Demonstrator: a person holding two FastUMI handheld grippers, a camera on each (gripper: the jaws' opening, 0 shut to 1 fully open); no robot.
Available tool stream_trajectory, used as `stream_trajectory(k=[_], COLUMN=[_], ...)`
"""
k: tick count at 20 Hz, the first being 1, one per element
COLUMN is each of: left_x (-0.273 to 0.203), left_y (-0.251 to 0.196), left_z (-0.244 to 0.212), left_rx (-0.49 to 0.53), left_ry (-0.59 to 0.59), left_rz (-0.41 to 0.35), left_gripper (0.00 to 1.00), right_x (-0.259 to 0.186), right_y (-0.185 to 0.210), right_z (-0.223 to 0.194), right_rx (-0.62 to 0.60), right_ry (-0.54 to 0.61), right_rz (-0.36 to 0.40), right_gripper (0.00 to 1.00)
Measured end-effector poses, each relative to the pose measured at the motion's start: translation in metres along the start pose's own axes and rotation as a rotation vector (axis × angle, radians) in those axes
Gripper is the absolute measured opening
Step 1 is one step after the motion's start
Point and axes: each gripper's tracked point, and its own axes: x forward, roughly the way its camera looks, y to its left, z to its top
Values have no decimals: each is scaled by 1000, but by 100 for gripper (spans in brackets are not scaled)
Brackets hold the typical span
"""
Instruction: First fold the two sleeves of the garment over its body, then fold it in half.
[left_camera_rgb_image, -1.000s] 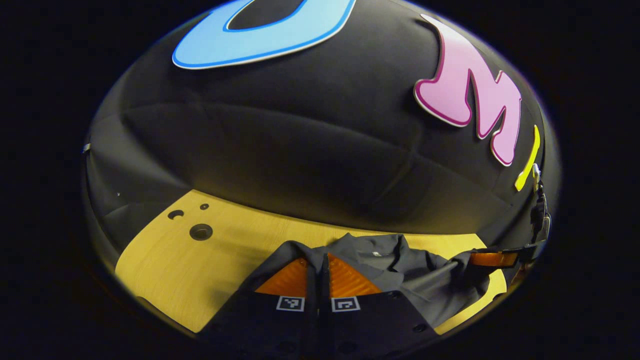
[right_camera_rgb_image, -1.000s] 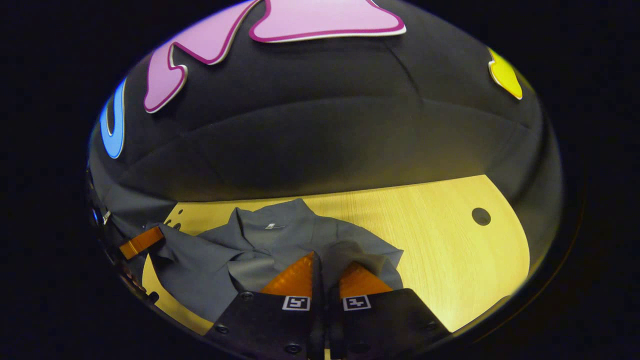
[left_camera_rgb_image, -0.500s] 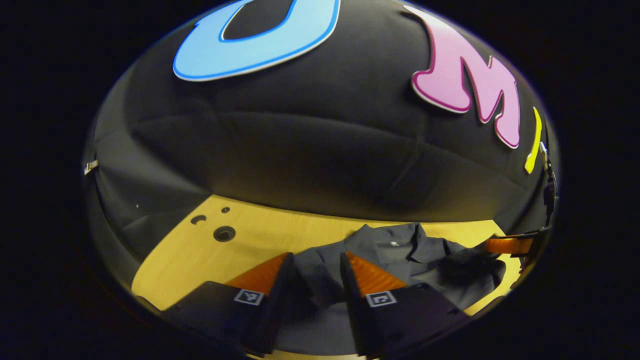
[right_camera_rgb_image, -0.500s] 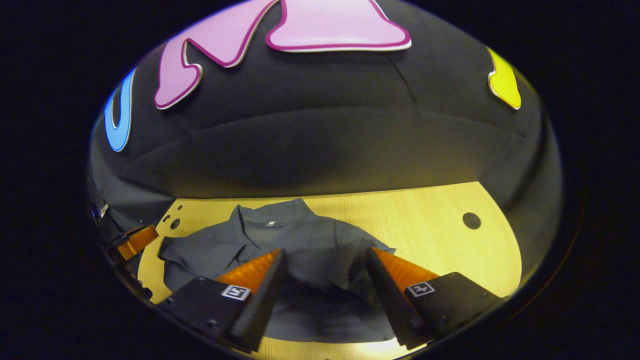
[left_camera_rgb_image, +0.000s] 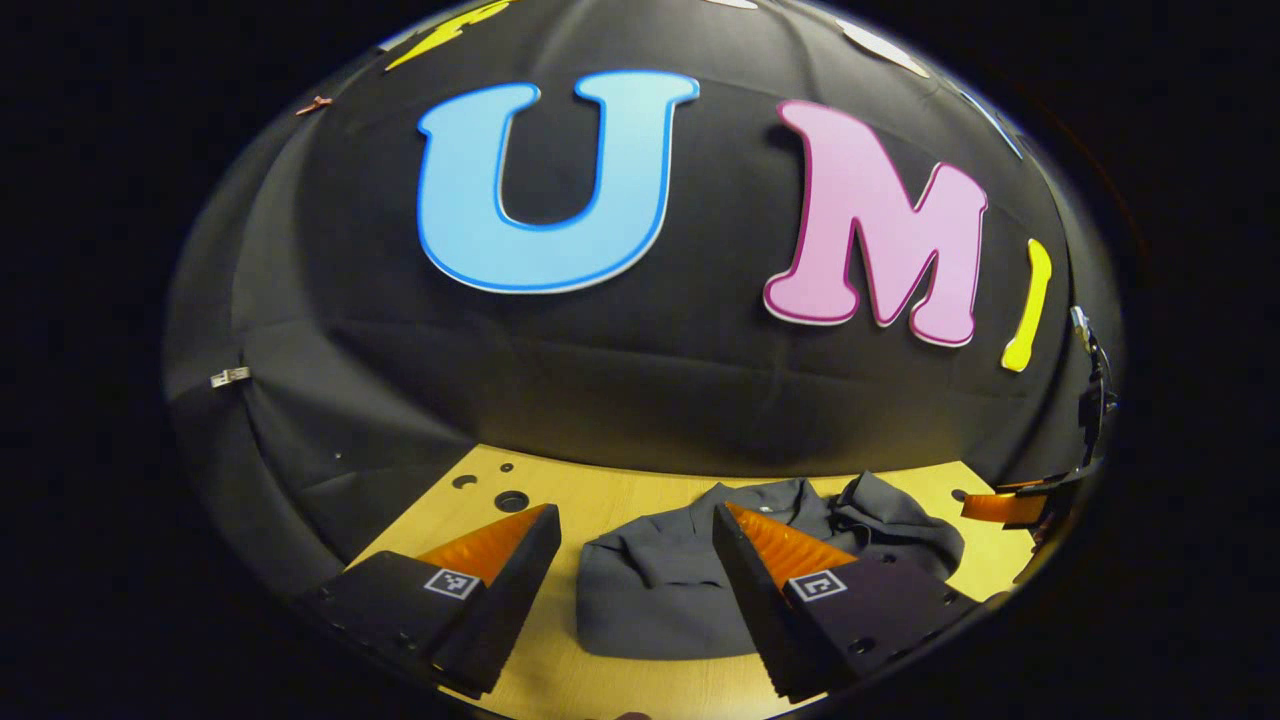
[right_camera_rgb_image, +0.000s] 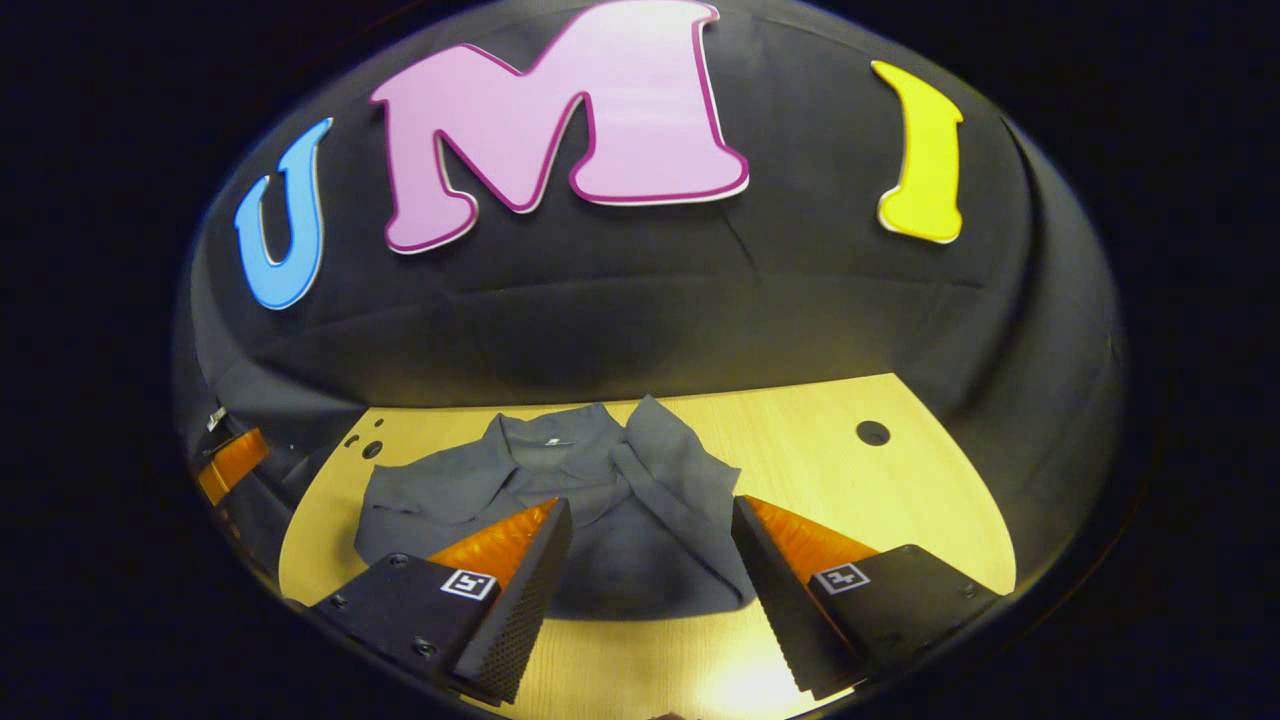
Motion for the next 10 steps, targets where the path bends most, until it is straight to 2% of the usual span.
stream_trajectory(k=[2, 7, 10], left_x=[-30, -100, -142], left_y=[-2, 13, 26], left_z=[-4, -39, -75], left_rx=[-33, -89, -87], left_ry=[-5, -18, -3], left_rz=[-25, -20, 34], left_gripper=[96, 96, 96], right_x=[-29, -101, -136], right_y=[1, 2, 9], right_z=[-7, -32, -64], right_rx=[10, 22, 7], right_ry=[-17, -66, -46], right_rz=[-8, -30, -14], right_gripper=[99, 99, 98])
